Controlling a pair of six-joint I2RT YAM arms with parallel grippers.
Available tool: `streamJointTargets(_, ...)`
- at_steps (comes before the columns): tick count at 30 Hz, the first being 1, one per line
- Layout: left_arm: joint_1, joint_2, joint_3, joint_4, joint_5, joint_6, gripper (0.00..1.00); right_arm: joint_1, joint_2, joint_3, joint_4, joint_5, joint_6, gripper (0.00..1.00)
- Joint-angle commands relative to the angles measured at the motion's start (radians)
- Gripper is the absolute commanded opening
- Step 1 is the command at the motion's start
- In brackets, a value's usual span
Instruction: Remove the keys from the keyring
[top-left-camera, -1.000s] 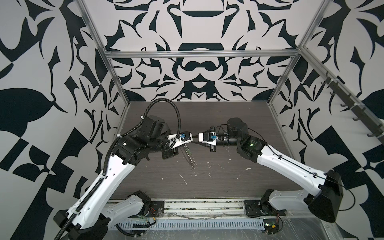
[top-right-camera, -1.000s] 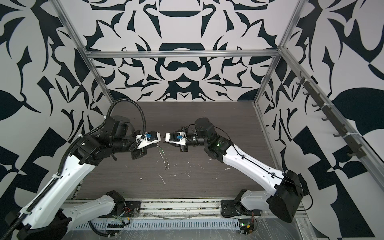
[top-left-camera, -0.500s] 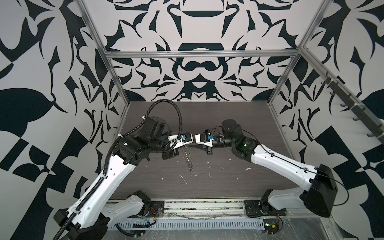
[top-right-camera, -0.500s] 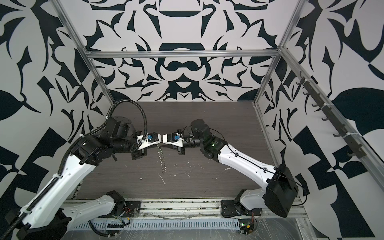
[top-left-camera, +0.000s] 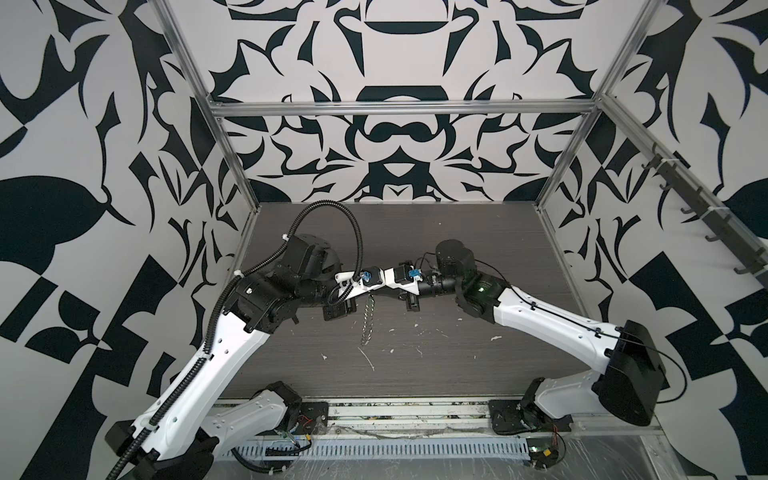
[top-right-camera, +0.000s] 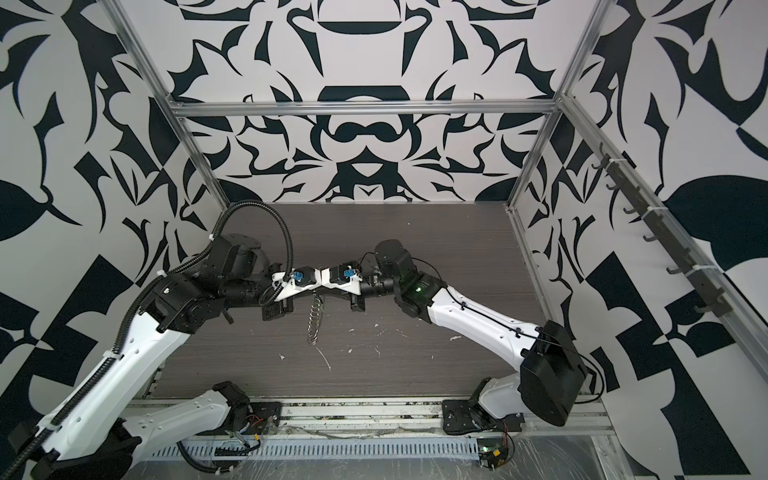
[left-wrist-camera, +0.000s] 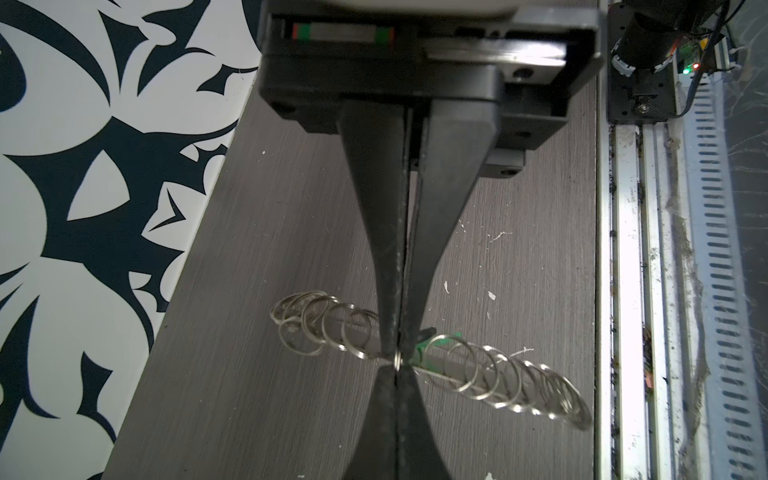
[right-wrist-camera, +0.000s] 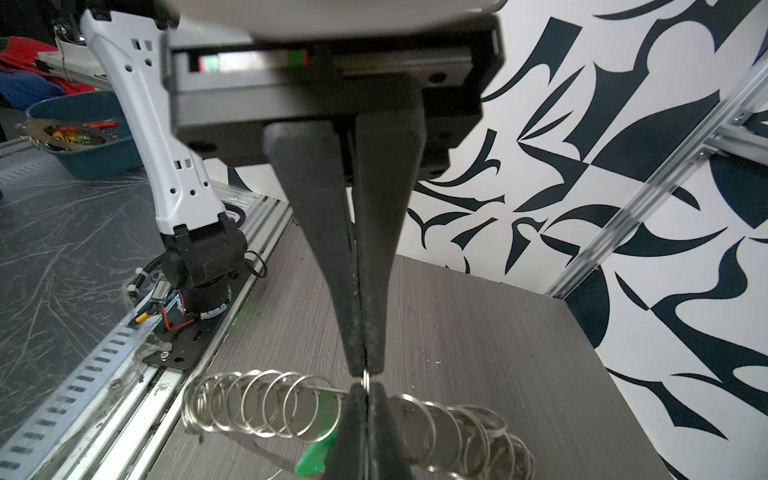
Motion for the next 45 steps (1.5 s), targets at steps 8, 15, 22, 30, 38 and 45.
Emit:
streamJointTargets(8,0.04,-0.103,-0.031,0.109,0.09,-0.106,0.19,0.004,-0.069,-0.046,0.201,-0.02,0.074,0.0)
streamJointTargets(15,0.14,-0.13,-0.041,0.142,0.242,-0.173,0.21,0.002,-0.099,-0.149,0.507,0.019,0.184,0.0)
streamJointTargets(22,0.141,-0.117,-0.052,0.194,0.285,-0.197,0.23,0.002,-0.1,-0.175,0.642,0.03,0.266,0.0)
streamJointTargets(30,0.141,-0.1,-0.056,0.217,0.321,-0.188,0.24,0.003,-0.082,-0.161,0.69,0.015,0.316,0.0)
streamJointTargets(38,0.141,-0.092,-0.056,0.248,0.32,-0.218,0.0,0.002,-0.063,-0.135,0.66,-0.01,0.321,0.0)
streamJointTargets(45,0.141,-0.063,0.016,0.156,0.213,-0.178,0.0,0.003,-0.1,-0.101,0.419,0.01,0.215,0.1)
